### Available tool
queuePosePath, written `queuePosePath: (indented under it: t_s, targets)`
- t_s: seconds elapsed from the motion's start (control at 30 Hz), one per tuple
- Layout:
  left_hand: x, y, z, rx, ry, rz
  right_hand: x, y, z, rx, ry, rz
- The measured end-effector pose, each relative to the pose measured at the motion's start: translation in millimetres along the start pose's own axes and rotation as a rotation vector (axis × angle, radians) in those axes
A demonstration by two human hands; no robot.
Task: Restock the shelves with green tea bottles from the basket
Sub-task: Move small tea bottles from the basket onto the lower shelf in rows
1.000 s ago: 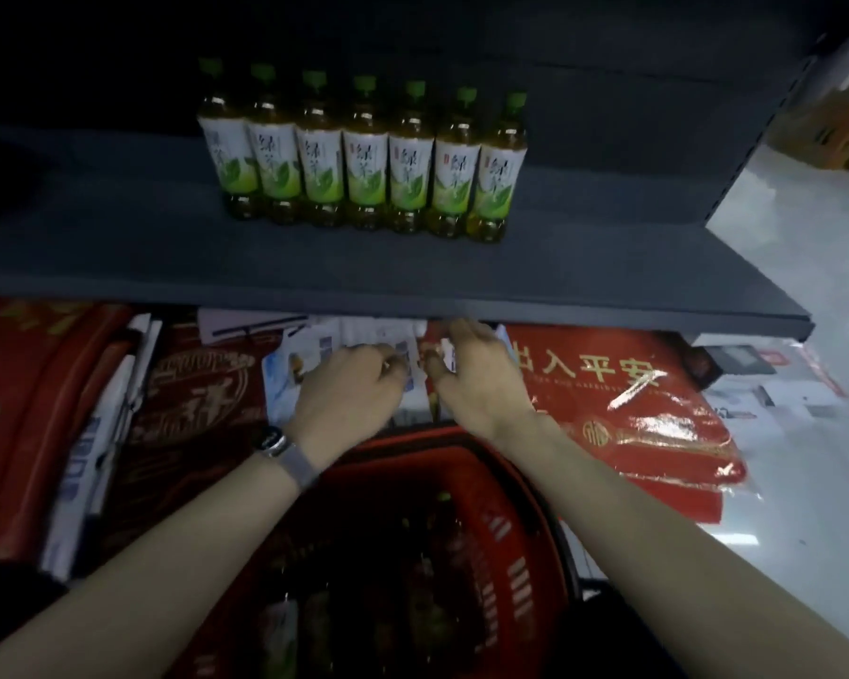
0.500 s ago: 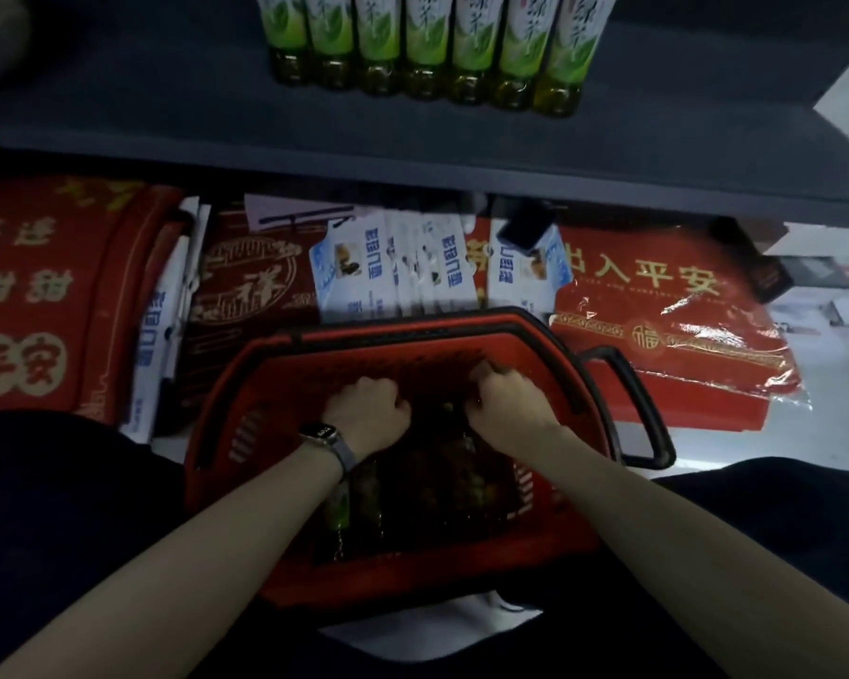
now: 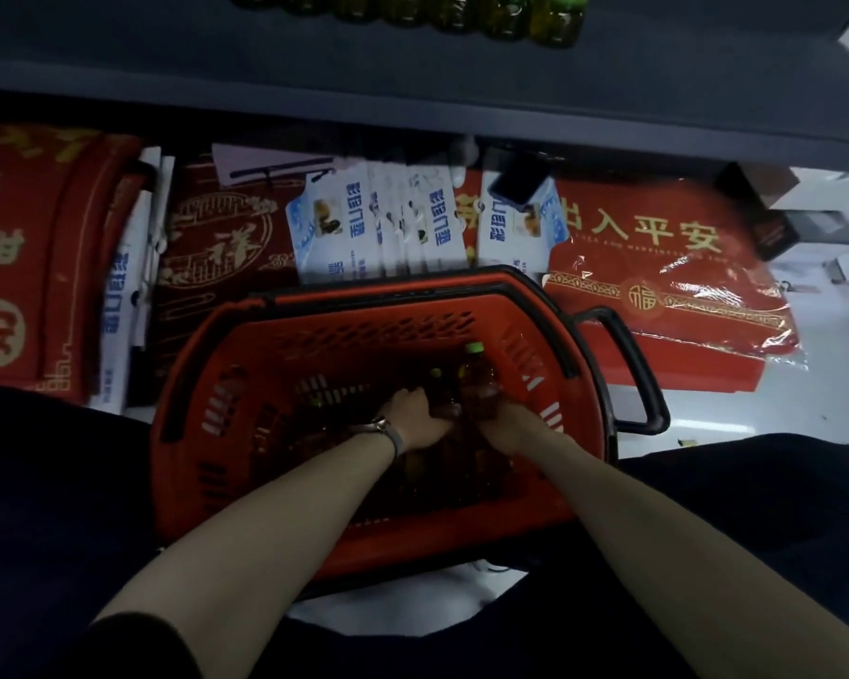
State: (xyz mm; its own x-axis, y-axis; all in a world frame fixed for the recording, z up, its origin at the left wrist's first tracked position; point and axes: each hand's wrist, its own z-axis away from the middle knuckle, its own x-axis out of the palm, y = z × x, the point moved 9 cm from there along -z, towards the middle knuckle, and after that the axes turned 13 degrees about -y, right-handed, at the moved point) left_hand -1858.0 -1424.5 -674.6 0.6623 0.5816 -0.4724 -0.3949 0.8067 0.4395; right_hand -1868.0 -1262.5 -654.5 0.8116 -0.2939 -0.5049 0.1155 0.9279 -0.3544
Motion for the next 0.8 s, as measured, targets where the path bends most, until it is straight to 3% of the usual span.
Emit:
queuePosePath:
  t_s: [0.17, 0.43, 0.8]
  targets:
    - [6.9, -0.6, -16.1, -0.064, -0.022, 0.370, -3.9, 16.2, -17.0, 0.126, -0.005, -0.045]
    - [5.1, 1.8, -30.4, -0.122, -0.028, 0.335, 1.8, 27.0, -29.1, 0.146, 0.024, -0.243]
    - [-1.3, -7.2, -9.6, -0.053, 0.075, 0.454, 1.9, 14.0, -25.8, 0.016, -0.004, -0.104]
